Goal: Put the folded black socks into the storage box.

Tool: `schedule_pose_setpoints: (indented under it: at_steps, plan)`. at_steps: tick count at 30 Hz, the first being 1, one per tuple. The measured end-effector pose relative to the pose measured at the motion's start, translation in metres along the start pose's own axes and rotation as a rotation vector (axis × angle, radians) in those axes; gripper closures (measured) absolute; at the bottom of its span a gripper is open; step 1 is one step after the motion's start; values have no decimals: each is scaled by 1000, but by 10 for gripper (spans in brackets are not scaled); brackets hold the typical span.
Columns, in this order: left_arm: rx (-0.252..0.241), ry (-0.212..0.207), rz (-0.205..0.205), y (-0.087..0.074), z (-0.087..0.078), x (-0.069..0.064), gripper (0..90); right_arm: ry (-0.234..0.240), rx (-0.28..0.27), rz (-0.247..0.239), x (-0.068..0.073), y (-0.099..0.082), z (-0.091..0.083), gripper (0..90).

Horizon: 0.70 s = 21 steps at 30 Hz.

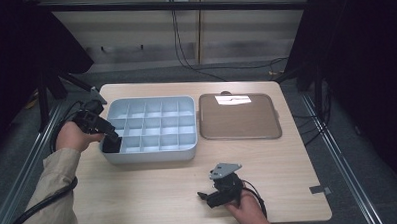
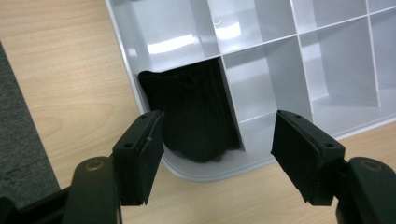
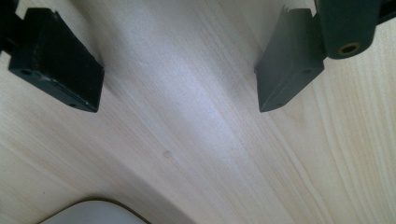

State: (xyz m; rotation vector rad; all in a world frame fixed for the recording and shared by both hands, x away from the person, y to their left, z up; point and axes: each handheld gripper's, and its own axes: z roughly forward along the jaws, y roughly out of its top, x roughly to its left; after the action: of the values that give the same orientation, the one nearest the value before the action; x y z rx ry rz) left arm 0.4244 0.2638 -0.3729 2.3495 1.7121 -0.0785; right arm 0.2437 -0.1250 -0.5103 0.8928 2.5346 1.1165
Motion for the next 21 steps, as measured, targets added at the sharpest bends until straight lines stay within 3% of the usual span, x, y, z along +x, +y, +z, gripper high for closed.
schedule_pose_setpoints:
  at_steps: [21]
  plan:
    - [-19,-22,36,-10,-4,-8,299,0,1,1,0,0,0,148]
